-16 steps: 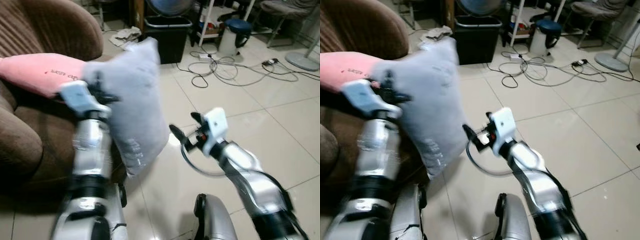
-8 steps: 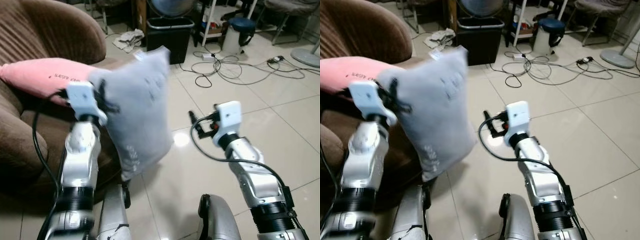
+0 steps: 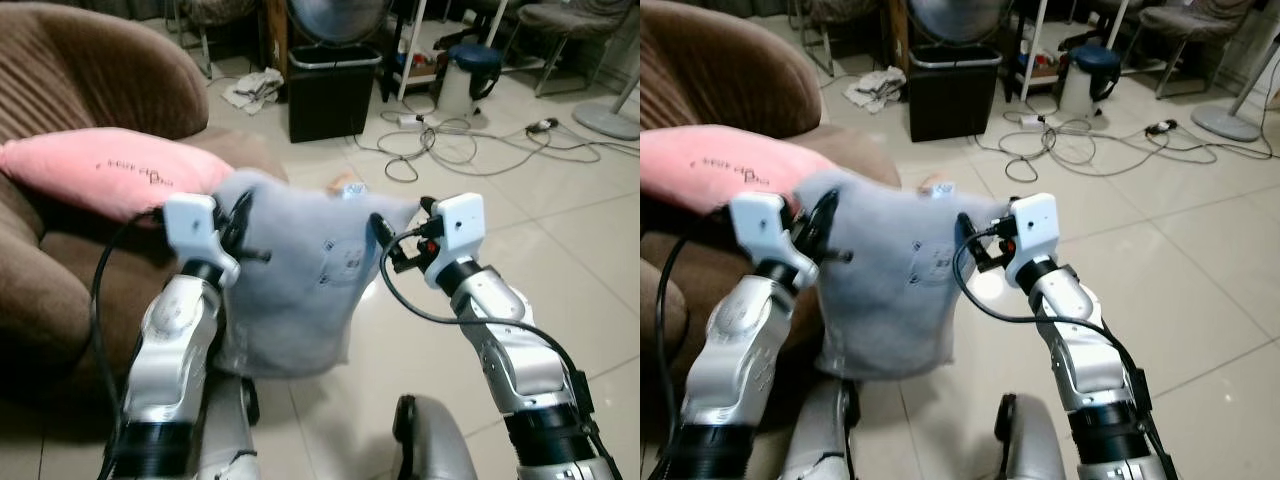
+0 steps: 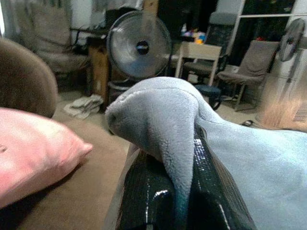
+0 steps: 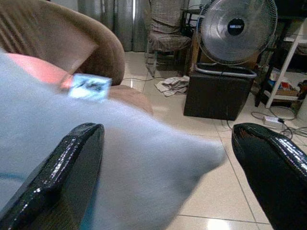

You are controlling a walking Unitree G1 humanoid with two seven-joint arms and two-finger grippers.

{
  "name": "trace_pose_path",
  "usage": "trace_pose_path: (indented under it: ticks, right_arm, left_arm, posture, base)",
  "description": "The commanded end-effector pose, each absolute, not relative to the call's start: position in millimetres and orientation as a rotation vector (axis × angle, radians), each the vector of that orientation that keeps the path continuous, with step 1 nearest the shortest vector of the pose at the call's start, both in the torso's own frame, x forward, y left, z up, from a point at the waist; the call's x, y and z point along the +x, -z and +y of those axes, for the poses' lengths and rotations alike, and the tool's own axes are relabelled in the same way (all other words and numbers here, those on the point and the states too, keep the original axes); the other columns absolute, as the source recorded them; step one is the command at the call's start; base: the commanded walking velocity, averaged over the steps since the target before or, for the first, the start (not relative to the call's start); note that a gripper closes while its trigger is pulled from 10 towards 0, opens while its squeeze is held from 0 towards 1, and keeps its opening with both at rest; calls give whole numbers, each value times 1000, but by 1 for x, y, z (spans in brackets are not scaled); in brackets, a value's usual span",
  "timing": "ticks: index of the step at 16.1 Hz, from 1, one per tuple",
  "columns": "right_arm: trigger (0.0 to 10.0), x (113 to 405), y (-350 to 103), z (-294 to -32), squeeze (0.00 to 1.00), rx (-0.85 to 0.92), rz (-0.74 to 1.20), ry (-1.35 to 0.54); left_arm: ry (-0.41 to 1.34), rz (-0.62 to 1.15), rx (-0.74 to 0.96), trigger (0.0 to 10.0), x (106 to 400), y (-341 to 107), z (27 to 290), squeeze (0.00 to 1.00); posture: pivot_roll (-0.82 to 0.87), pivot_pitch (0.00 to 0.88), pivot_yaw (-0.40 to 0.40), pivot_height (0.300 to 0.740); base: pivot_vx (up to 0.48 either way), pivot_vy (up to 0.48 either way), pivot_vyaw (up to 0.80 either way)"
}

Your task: Move the pillow to the sofa from floor

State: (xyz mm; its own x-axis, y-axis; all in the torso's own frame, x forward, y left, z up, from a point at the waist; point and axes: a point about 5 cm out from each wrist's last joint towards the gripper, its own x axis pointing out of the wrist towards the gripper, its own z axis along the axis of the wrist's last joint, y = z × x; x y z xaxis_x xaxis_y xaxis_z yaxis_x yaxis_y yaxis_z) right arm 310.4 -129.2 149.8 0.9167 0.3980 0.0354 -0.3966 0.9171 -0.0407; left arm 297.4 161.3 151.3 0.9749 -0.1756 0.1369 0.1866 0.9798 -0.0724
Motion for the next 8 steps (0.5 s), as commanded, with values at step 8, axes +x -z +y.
trace_pose_path:
  ticks: [8]
  right_arm:
    - [10000, 306, -159, -135, 0, -3, -64, -376]
  left_arm:
    - [185, -223, 5, 10000, 309, -190, 157, 0]
  posture:
    - [55, 0, -3, 678]
  base:
    - [0, 0, 0]
